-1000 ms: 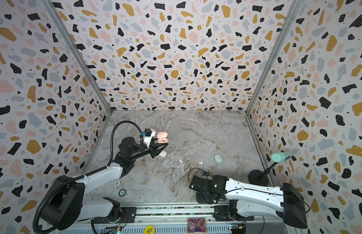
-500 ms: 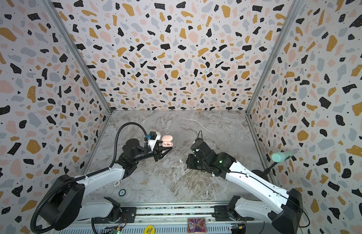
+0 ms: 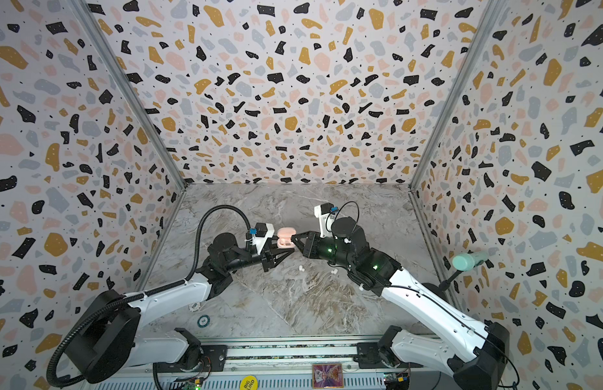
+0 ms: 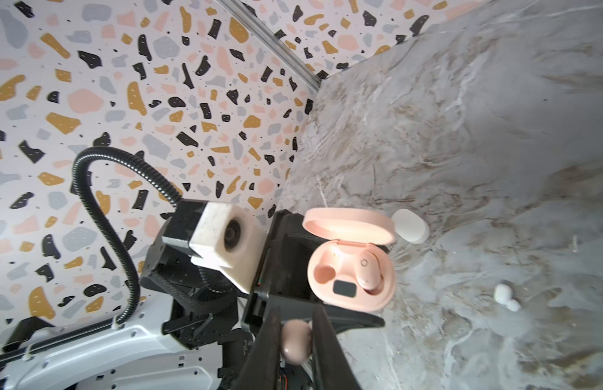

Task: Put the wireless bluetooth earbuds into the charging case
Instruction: 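Carry the pink earbud with the right gripper toward the open pink case, then lower the pink earbud into the empty case slot and open the right gripper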

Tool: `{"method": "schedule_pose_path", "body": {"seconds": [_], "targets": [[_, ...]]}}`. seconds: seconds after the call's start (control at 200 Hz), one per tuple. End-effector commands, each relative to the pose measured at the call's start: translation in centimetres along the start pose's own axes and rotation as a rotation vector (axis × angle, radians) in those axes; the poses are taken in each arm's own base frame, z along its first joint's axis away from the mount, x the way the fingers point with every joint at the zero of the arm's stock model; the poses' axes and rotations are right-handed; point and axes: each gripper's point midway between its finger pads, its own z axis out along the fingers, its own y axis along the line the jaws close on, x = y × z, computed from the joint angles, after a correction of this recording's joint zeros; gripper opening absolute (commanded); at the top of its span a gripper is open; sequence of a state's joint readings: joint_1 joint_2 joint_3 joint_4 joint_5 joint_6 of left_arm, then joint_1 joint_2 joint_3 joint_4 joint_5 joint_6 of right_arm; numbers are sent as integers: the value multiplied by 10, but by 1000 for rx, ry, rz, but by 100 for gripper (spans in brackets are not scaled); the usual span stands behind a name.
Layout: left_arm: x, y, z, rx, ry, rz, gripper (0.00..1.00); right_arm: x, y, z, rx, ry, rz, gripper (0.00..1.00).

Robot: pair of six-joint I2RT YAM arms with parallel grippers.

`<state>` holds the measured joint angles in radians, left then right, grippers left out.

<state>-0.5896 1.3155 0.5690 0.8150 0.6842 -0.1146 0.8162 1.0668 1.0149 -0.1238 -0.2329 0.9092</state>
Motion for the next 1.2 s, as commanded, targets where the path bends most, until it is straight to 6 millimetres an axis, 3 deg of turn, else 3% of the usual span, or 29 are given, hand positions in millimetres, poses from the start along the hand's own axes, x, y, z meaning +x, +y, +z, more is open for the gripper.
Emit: {"method": "schedule_pose_path", "body": {"seconds": [0.0,0.626,1.197], "targets": [[-34,-10,3,43,-112,101,45,-10,24,-1,-113,-25,0,19],[-46,-19,-1,54,-136,137,44,5,13,23,-138,30,32,19],[-50,-21,-4,51,-145,152,44,16,-5,32,-84,68,80,19]]}}
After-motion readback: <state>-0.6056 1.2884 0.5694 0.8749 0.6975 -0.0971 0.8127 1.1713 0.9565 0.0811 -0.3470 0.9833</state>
